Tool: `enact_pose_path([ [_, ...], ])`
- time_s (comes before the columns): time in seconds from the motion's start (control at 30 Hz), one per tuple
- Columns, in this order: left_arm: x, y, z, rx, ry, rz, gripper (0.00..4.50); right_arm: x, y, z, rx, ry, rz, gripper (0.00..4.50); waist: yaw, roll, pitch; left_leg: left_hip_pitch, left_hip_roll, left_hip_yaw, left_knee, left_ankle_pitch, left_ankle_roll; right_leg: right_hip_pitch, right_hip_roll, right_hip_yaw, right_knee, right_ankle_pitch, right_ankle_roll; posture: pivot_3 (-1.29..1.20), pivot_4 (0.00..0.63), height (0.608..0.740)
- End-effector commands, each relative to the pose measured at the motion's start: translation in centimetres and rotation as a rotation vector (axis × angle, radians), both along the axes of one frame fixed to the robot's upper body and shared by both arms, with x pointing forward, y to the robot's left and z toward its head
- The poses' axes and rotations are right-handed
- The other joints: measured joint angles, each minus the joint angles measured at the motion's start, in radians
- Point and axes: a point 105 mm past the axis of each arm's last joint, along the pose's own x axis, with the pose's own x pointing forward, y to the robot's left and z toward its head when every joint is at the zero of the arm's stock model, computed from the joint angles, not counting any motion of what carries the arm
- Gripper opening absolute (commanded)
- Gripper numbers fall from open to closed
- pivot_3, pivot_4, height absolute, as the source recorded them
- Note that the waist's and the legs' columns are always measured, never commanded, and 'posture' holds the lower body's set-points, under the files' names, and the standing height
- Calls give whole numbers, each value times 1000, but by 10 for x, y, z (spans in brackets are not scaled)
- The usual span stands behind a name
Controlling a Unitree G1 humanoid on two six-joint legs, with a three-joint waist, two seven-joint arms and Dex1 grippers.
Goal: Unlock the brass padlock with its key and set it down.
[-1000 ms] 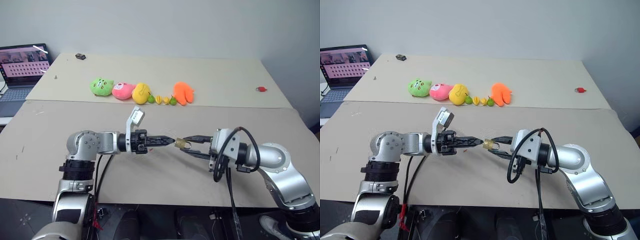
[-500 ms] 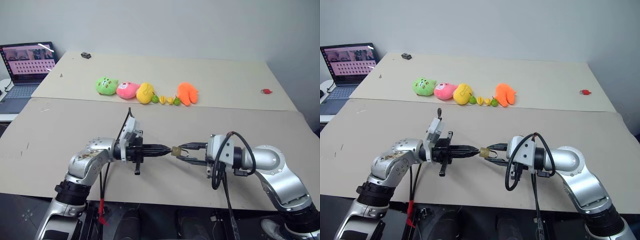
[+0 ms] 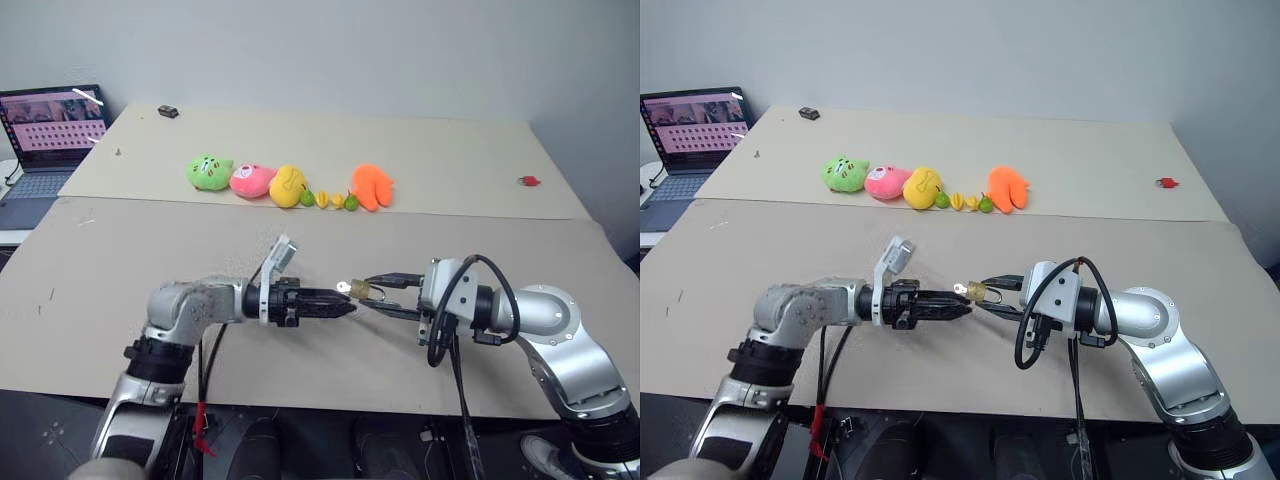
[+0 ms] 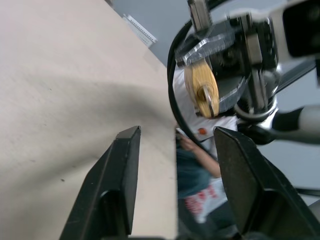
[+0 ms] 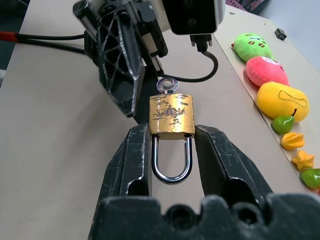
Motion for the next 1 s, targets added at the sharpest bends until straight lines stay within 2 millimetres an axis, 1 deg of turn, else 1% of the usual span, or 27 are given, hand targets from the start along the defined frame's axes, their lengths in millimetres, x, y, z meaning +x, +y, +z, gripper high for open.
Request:
enact_pose_path([
  [0.03,1,0,12,-47,65,-12,2267,-3,2,16,20,-72,16,906,1,0,0,0,0,0,0,0,0,0,0,0,0,0,0,0,150,717],
  [0.17,5,0,18,-66,75,7,2267,-3,2,15,18,-71,16,906,1,0,0,-1,0,0,0,0,0,0,0,0,0,0,0,0,150,717],
  [0.33,6,-6,14,-41,9,16,2267,-2,2,15,18,-75,15,906,2,0,0,0,0,0,0,0,0,0,0,0,0,0,0,0,150,717],
  [0.5,8,-13,14,-42,-16,18,2267,-3,3,16,19,-77,16,906,4,0,0,-1,0,0,0,0,0,0,0,0,0,0,-1,0,150,717],
  [0.67,11,-20,17,-55,-28,11,2267,-3,4,16,22,-79,18,906,4,0,0,0,0,0,0,0,0,0,0,0,0,0,-1,0,150,717],
  [0.83,14,-20,19,-65,-33,25,2267,-2,3,16,21,-80,15,906,4,0,0,-1,0,0,0,0,0,0,0,0,0,0,0,0,150,717],
  [0.87,15,-20,19,-66,-34,27,1875,-2,3,16,21,-79,15,906,3,0,0,-1,0,0,0,0,0,0,0,0,0,0,0,0,150,717],
  [0.9,15,-20,20,-70,-33,30,1757,-2,3,16,21,-80,14,906,3,0,0,-1,0,0,0,0,0,0,0,0,0,0,0,0,150,717],
  [0.93,16,-20,20,-75,-34,33,1500,-1,3,16,21,-80,13,906,3,0,0,-1,0,0,0,0,0,0,0,0,0,0,0,0,150,717],
  [1.0,17,-20,21,-80,-34,36,797,-1,3,16,21,-81,12,906,4,0,0,-1,0,0,0,0,0,0,0,0,0,0,0,0,150,717],
])
